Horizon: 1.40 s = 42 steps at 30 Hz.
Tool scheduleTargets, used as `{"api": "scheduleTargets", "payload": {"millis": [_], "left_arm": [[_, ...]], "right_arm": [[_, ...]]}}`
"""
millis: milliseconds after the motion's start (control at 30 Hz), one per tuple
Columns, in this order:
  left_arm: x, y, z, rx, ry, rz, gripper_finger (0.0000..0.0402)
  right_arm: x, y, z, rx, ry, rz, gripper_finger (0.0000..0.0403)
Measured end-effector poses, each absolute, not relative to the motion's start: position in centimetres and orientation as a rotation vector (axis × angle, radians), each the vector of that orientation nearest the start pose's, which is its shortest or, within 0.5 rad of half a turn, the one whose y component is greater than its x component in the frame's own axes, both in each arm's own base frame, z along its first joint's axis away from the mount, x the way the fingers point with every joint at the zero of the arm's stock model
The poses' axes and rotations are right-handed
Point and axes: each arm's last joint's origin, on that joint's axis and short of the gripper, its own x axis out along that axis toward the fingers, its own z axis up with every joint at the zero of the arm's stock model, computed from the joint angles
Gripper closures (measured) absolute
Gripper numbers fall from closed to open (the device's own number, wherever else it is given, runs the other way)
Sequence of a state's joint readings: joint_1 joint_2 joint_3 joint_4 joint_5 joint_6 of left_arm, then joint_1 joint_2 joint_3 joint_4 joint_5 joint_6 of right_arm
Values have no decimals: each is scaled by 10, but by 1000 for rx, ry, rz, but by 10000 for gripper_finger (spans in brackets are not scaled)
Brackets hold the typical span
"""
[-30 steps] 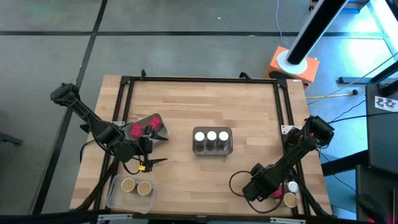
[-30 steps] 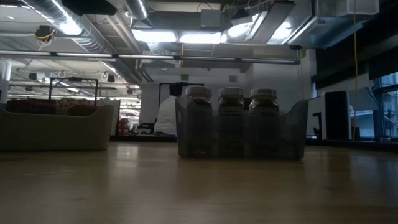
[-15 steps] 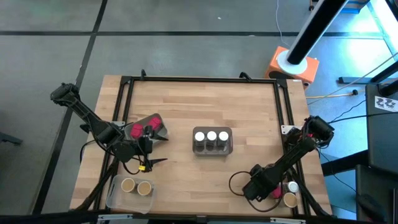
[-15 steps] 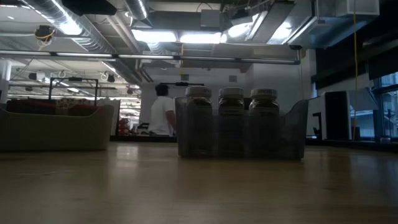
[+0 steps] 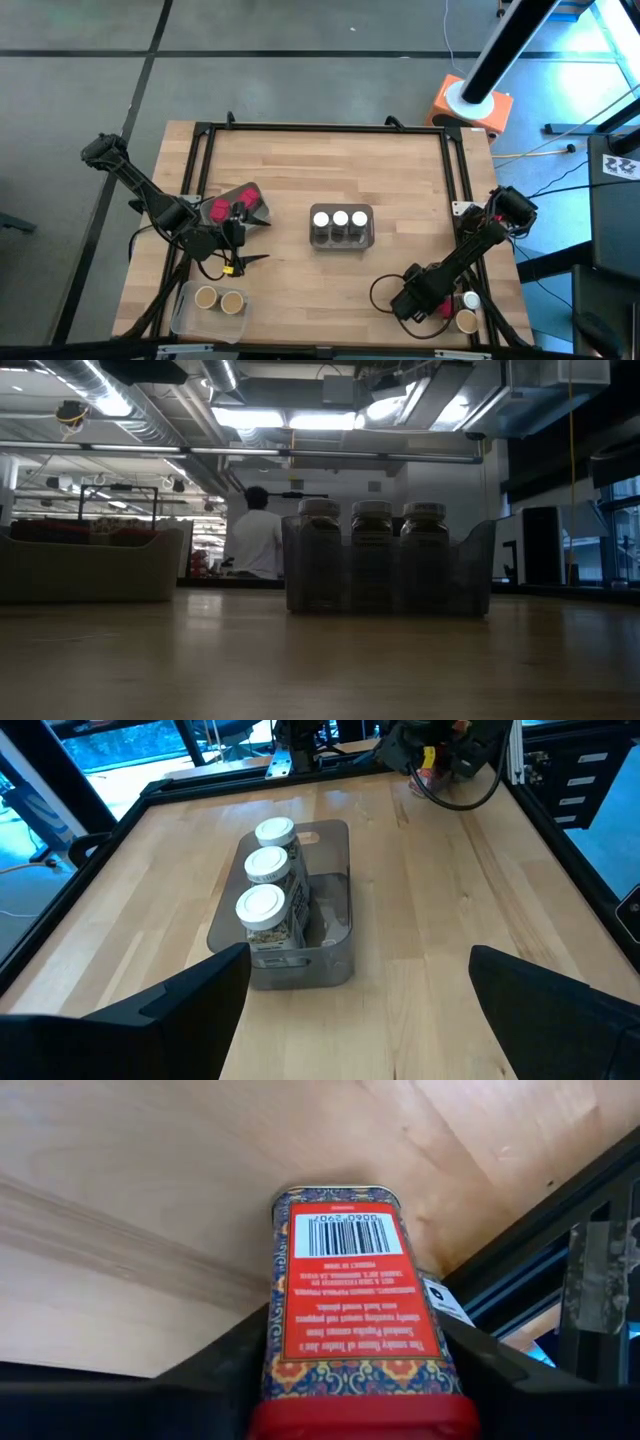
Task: Sort spices by type
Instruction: Put the red seasoning can into the gray bin
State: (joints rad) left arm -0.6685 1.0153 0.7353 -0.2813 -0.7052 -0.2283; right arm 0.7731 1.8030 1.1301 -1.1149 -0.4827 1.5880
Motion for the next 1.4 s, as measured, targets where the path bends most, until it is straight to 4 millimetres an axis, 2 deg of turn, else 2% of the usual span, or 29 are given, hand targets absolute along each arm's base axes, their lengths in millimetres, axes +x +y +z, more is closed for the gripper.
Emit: {"api": "scheduleTargets", "payload": {"millis": [200,433,600,767,967,1167,1400], "left_arm": [[176,-115,270,131,425,84,43],[176,-115,270,127,425,85,43],[175,-115,270,123,425,86,43],[176,-115,270,123,425,86,43],[176,-115,270,123,425,86,43],[176,-115,270,122,425,86,43],[176,-115,270,123,424,86,43]], "right_arm": [[202,214,164,716,1978,-675,197],[231,212,183,737,1814,-571,180],[262,203,198,728,1610,-463,197],[285,191,203,710,1470,-374,197],[304,174,204,699,1390,-303,180],[319,158,206,685,1316,-270,193],[335,152,211,642,1180,-170,186]]}}
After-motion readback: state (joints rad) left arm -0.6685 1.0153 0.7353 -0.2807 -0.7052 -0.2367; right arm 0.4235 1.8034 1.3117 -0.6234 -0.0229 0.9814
